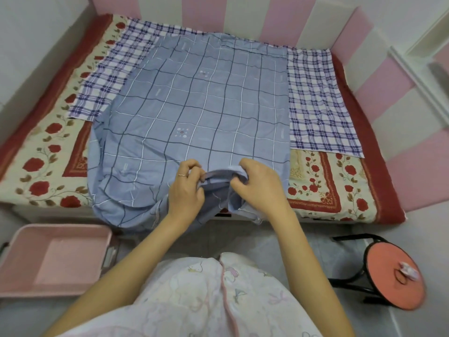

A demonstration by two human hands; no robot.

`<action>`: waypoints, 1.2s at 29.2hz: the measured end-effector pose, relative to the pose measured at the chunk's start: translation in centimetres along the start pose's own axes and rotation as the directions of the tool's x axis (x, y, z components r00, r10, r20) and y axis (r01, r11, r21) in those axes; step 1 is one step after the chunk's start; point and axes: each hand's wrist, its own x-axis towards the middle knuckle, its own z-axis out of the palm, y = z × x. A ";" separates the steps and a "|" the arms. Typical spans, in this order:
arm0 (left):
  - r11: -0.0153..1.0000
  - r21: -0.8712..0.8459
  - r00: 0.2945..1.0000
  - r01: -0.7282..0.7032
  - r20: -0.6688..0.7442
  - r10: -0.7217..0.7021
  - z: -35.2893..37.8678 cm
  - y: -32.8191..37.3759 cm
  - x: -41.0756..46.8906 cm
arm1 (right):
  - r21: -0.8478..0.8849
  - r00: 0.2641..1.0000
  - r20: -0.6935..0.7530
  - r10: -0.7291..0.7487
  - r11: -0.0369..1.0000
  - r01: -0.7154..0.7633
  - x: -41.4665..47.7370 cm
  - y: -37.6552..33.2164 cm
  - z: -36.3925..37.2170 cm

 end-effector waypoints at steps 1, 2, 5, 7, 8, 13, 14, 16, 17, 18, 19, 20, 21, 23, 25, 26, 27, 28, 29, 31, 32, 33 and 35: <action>1.000 -0.007 1.000 0.005 -0.009 -0.005 -0.5 -0.6 -0.3 | -0.009 1.000 0.021 -0.015 1.000 0.015 0.0 0.2 0.0; 1.000 -0.003 1.000 0.017 -0.018 -0.017 -1.0 -1.3 -0.7 | -0.010 0.998 0.046 -0.032 0.999 0.032 0.0 0.4 0.1; 0.993 0.083 0.995 0.088 -0.044 -0.085 -2.7 -3.6 -1.6 | 0.011 0.992 0.115 -0.054 0.999 0.053 0.2 0.9 0.2; 0.979 0.133 0.987 0.154 -0.058 -0.147 -4.0 -5.1 -2.1 | 0.009 0.991 0.129 -0.034 0.999 0.033 0.4 1.2 0.3; 0.969 0.141 0.978 0.205 -0.062 -0.198 -4.5 -5.8 -2.3 | 0.009 0.992 0.120 -0.022 1.000 0.021 0.4 1.3 0.4; 0.935 0.127 0.943 0.332 -0.026 -0.331 -5.6 -7.8 -3.0 | -0.090 0.998 0.058 -0.026 0.995 0.031 1.1 0.2 1.3; 0.939 0.099 0.943 0.330 -0.006 -0.331 -5.6 -7.7 -3.1 | -0.128 0.999 0.041 -0.028 0.991 0.033 1.3 -0.1 1.4; 0.954 0.053 0.954 0.297 0.037 -0.299 -5.6 -7.4 -3.3 | -0.192 1.000 0.010 -0.013 0.981 0.015 1.6 -0.4 1.4; 0.957 0.044 0.955 0.288 0.064 -0.291 -5.6 -7.3 -3.4 | -0.210 1.000 0.004 0.001 0.978 -0.001 1.8 -0.5 1.3; 0.954 0.032 0.949 0.298 0.094 -0.300 -5.6 -7.4 -3.6 | -0.211 1.000 0.000 0.012 0.977 -0.012 1.9 -0.6 1.2; 0.948 0.034 0.939 0.317 0.131 -0.319 -5.6 -7.1 -3.7 | -0.194 1.000 -0.001 0.019 0.981 -0.019 2.1 -0.5 1.1; 0.945 0.054 0.931 0.322 0.162 -0.326 -5.5 -7.0 -3.7 | -0.173 1.000 -0.002 0.017 0.985 -0.017 2.2 -0.6 1.0; 0.946 0.104 0.928 0.308 0.186 -0.323 -5.3 -6.7 -3.6 | -0.161 1.000 0.001 0.013 0.987 -0.013 2.4 -0.7 0.9; 0.930 0.229 0.905 0.288 0.251 -0.343 -4.3 -6.0 -3.3 | -0.170 1.000 -0.004 0.008 0.985 -0.008 2.6 -1.1 0.9; 0.902 0.303 0.873 0.307 0.287 -0.394 -3.2 -5.1 -2.9 | -0.182 1.000 -0.030 0.005 0.983 -0.010 2.7 -1.5 1.0; 0.900 0.310 0.873 0.306 0.286 -0.395 -2.5 -4.6 -2.8 | -0.194 0.999 -0.050 0.000 0.981 -0.010 2.7 -1.7 1.0; 0.908 0.301 0.881 0.292 0.284 -0.378 -1.9 -3.8 -2.6 | -0.206 0.998 -0.063 -0.007 0.979 -0.006 2.7 -1.9 1.0; 0.919 0.280 0.894 0.279 0.273 -0.355 -1.1 -3.0 -2.5 | -0.214 0.998 -0.066 -0.009 0.977 -0.005 2.6 -2.1 1.1; 0.930 0.235 0.909 0.282 0.246 -0.338 -0.5 -1.9 -2.0 | -0.224 0.998 -0.064 -0.011 0.975 -0.003 2.5 -2.3 1.0; 0.944 0.117 0.934 0.308 0.153 -0.323 0.3 0.0 -1.0 | -0.230 0.999 -0.054 -0.004 0.973 -0.009 2.5 -2.5 1.1; 0.946 0.074 0.941 0.316 0.104 -0.322 0.6 0.6 -0.5 | -0.231 0.999 -0.050 0.008 0.973 -0.019 2.5 -2.5 1.1; 0.947 0.052 0.944 0.318 0.072 -0.321 0.6 1.0 -0.1 | -0.230 0.998 -0.048 0.027 0.972 -0.037 2.3 -2.5 1.1; 0.947 0.051 0.947 0.317 0.046 -0.319 0.4 0.6 0.3 | -0.181 0.994 -0.063 0.087 0.979 -0.097 1.9 -2.4 0.9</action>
